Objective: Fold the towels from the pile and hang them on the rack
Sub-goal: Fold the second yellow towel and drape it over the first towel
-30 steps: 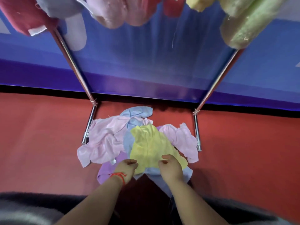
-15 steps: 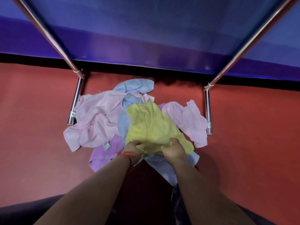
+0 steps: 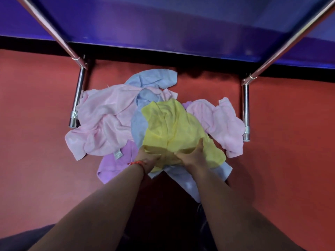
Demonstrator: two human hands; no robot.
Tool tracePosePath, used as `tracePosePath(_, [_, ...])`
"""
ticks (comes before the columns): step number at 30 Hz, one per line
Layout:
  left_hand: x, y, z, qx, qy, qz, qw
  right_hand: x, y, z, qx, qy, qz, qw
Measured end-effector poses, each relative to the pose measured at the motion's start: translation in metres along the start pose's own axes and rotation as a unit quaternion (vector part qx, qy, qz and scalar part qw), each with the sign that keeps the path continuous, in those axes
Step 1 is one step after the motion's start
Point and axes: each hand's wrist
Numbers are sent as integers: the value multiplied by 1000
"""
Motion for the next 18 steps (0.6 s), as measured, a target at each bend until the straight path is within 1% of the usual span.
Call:
tracePosePath(4, [1,7,2,-21,3,29,999,16,-3,4,43,45,13,998])
tracePosePath(5, [1,5,0,-31,11,15,999,20,-5,6,54,58,23,997])
tracePosePath(7, [5,-3,-4,-46,33,-54,997,27,-7,9,63,74,58,994])
tracePosePath(10, [12,-18,-12,-81,61,-154,983,28,1,0,69,82,100,989])
tracePosePath(12, [14,-29,-22,-95,80,-191,974,26,7,-6,48,64,71,994])
tracePosePath(14, [10,-39,-32,-84,92,-193,973,22,16,-16,17,40,22,999])
tracePosePath(16, [1,-47,-41,-53,104,-177,977,18,25,-28,-26,11,-32,999])
tracePosePath(18, [-6,-54,-51,-5,104,-130,986,9,32,-43,-76,-13,-70,995])
Point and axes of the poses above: each hand's wrist, its own z-axis towards the middle knuckle, its own x-axis out of the palm, y = z × x, and after that the axes turned 8 degrees about x, right-handed
